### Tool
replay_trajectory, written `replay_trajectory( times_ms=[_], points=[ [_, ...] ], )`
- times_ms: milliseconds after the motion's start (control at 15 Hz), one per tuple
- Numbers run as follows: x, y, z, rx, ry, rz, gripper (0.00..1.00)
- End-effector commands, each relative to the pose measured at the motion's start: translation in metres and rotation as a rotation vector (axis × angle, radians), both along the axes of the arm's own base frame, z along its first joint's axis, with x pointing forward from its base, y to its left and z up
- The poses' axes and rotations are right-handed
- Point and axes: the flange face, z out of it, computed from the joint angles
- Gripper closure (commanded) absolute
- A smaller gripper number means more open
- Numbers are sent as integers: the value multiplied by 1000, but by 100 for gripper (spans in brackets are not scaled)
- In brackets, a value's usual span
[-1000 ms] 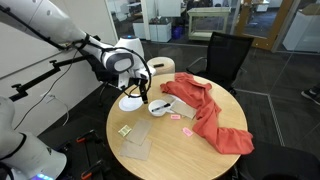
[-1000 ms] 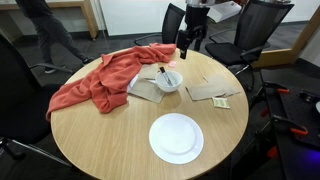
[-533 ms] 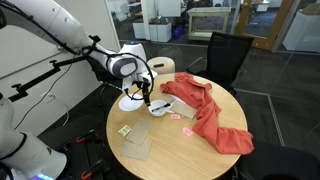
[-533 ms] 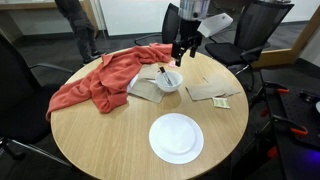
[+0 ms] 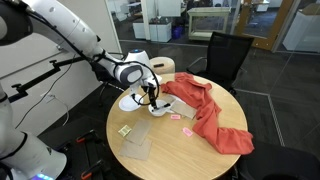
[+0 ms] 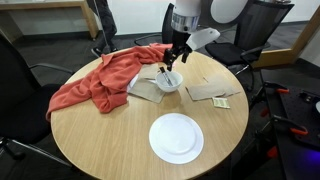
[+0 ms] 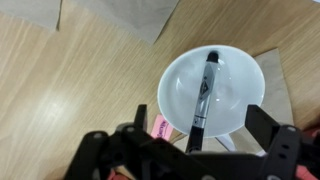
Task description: Pick up the marker from the bowl and put it on the table
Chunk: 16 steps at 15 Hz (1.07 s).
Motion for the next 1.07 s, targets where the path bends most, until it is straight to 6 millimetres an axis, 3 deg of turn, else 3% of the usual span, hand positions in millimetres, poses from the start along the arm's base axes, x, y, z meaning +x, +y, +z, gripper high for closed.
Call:
replay_trajectory(
  times_ms=[0, 267, 333, 1000],
  points=[
    [11, -4, -5, -14, -30, -17, 4],
    [19, -4, -10, -9, -32, -8, 23],
    [21, -3, -11, -7, -33, -7, 20],
    [37, 6, -38, 25, -11, -7, 31]
  ],
)
